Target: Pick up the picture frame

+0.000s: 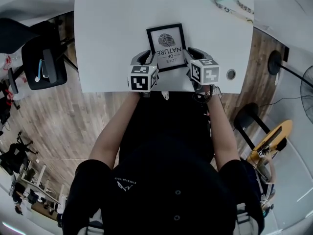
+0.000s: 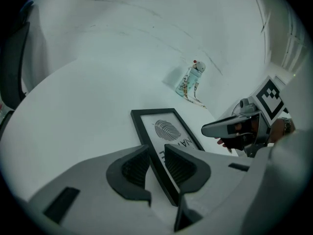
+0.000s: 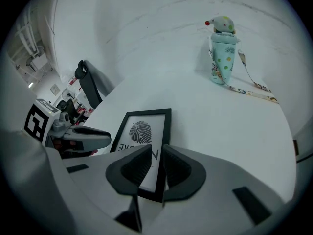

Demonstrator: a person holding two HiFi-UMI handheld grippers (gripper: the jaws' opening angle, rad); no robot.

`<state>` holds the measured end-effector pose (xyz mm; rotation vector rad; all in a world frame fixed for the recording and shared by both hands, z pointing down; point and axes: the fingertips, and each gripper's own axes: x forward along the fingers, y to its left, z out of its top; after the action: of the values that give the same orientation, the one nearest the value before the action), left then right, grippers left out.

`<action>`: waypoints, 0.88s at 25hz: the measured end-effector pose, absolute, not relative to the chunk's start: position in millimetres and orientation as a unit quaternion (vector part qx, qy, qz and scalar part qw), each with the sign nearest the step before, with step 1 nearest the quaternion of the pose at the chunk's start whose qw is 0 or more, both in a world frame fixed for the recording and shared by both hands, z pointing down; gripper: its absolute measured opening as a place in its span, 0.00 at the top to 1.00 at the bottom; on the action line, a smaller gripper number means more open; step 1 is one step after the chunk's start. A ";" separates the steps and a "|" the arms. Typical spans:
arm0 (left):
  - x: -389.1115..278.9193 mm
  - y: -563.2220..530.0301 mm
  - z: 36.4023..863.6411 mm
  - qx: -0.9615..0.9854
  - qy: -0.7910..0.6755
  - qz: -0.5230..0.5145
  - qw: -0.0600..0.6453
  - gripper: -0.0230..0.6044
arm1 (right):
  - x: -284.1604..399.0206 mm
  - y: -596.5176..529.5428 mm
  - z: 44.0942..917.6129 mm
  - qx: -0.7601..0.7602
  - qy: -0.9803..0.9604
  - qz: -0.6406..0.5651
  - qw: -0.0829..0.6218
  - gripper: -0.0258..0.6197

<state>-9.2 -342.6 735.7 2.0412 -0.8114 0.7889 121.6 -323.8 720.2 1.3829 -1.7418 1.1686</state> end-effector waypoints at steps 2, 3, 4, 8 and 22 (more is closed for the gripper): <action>-5.4 -340.0 740.1 0.798 -0.317 0.313 0.407 0.82 | 122.2 -323.0 726.2 0.520 -0.655 0.449 0.314 0.82; -4.4 -339.3 742.0 0.792 -0.318 0.310 0.419 0.81 | 122.0 -322.4 728.7 0.518 -0.654 0.452 0.316 0.81; -4.2 -339.1 743.7 0.786 -0.322 0.307 0.430 0.80 | 121.7 -322.1 730.9 0.516 -0.653 0.454 0.318 0.80; -7.7 -341.4 748.6 0.770 -0.344 0.313 0.438 0.77 | 121.0 -321.6 741.2 0.512 -0.647 0.459 0.329 0.76; -9.5 -345.3 767.4 0.732 -0.407 0.332 0.434 0.77 | 121.5 -323.0 767.2 0.513 -0.629 0.477 0.336 0.80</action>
<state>-9.5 -345.3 767.4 1.8220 -1.0133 0.8266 121.5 -323.0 767.2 1.3390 -1.6417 1.2447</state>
